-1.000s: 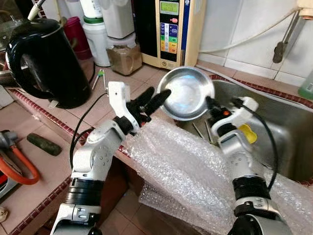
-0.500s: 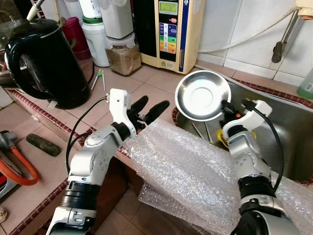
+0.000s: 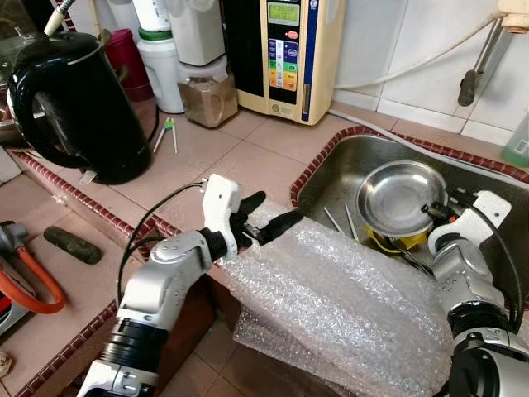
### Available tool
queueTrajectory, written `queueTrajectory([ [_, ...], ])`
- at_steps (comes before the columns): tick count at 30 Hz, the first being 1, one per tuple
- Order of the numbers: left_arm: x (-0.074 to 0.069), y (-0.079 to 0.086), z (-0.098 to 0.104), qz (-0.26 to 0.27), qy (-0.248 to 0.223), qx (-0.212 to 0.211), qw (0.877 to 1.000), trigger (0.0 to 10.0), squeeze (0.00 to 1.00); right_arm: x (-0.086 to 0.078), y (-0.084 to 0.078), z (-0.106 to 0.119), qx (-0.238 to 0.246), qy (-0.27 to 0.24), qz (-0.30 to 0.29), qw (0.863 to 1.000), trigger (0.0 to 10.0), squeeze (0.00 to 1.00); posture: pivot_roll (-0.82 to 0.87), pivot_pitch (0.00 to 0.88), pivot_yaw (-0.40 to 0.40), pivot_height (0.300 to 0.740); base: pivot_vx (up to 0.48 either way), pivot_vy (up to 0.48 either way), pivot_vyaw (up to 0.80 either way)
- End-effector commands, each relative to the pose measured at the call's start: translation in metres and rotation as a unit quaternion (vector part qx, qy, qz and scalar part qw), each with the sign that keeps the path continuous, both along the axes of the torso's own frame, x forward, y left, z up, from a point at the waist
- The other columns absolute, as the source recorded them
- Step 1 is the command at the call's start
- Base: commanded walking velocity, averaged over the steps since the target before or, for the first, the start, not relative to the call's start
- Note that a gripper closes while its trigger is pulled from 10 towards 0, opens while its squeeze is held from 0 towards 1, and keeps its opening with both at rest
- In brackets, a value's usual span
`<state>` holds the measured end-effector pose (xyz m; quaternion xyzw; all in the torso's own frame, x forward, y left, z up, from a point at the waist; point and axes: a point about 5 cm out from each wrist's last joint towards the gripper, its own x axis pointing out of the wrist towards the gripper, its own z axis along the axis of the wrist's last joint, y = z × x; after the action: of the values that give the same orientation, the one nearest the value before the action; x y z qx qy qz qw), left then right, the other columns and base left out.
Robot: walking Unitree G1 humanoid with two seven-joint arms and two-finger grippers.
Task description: Kitchen organization
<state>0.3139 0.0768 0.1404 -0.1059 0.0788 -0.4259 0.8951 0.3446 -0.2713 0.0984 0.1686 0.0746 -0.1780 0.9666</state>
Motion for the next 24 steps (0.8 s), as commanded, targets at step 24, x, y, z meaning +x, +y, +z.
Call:
queueTrajectory([
  [24, 0.009, 0.002, 0.009, 0.082, -0.053, 0.037, 0.994, 10.0, 1.00, -0.001, 0.018, 0.048, -0.176, -0.106, 0.128, 0.970, 10.0, 1.00, -0.06, 0.009, 0.050, 0.740, 0.000, 0.000, 0.00],
])
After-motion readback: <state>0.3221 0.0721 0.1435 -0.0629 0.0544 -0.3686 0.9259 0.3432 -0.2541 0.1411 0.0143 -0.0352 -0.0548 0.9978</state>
